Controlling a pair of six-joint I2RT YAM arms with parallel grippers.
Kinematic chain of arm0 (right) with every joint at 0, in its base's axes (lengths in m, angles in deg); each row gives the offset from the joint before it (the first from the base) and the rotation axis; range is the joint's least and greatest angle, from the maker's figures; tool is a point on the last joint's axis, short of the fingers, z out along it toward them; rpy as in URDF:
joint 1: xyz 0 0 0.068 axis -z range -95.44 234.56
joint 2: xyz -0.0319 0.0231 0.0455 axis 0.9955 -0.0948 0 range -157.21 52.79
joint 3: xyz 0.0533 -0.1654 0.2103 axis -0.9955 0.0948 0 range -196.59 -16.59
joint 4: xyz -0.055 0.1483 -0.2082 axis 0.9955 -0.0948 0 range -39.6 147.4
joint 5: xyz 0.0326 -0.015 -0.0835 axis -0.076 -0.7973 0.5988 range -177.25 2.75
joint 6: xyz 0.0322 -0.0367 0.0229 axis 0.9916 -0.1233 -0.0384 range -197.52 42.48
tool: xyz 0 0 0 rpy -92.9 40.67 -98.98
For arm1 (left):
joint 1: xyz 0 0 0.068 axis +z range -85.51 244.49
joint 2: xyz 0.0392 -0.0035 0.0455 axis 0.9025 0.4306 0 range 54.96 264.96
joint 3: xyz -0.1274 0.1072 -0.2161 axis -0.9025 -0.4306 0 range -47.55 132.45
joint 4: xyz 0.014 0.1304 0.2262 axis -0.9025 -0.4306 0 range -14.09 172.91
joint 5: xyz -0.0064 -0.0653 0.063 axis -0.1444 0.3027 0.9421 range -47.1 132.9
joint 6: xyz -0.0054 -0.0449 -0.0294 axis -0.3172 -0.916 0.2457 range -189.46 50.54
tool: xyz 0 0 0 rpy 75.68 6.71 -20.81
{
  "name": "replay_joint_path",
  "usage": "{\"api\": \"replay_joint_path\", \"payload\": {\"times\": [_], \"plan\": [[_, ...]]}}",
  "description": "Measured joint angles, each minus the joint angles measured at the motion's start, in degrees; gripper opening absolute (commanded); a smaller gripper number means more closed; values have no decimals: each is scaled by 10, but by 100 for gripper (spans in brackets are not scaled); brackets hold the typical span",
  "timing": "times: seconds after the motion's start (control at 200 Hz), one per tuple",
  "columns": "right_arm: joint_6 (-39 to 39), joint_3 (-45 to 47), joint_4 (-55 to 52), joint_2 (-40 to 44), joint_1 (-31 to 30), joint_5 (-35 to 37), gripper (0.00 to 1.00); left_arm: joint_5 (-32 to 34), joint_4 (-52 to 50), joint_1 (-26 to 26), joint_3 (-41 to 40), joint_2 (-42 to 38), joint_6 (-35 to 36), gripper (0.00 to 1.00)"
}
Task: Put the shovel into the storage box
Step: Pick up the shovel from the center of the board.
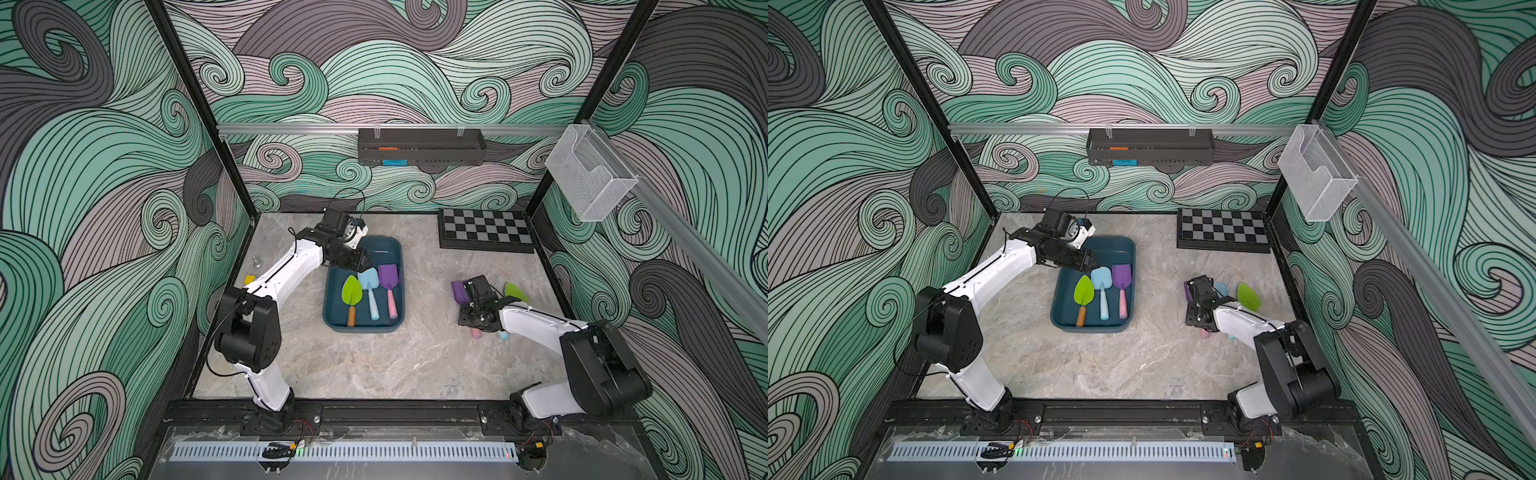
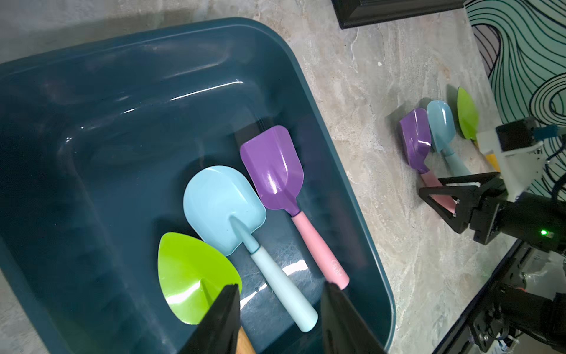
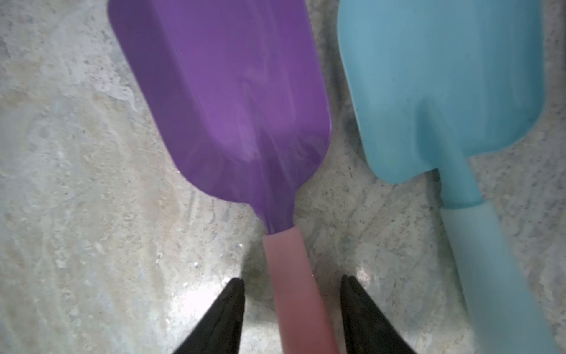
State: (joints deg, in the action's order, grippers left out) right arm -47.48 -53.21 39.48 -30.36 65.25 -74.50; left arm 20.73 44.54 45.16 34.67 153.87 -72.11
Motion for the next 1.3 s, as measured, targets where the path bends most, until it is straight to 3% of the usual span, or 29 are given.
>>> {"api": "replay_joint_path", "payload": {"times": [0.09, 0.18, 0.35, 0.555, 0.991, 1.141, 1.296], "plan": [[-8, -1, 10, -3, 0, -10, 17, -16, 16, -3, -7, 0, -11, 51], [-12, -2, 22, -7, 0, -30, 0, -40, 42, -7, -15, 0, -26, 53], [-35, -18, 23, -18, -13, -63, 0, -100, 118, -18, -50, -3, -70, 56], [-59, -58, -8, 0, -83, -75, 0, -158, 204, -54, -78, 0, -126, 57], [-68, -152, -58, 61, -205, -64, 0, -163, 252, -116, -70, 38, -156, 56], [-65, -152, -70, 63, -226, -57, 0, -156, 256, -122, -70, 42, -163, 40], [-56, -152, -76, 64, -238, -52, 0, -154, 264, -126, -69, 44, -171, 13]]}}
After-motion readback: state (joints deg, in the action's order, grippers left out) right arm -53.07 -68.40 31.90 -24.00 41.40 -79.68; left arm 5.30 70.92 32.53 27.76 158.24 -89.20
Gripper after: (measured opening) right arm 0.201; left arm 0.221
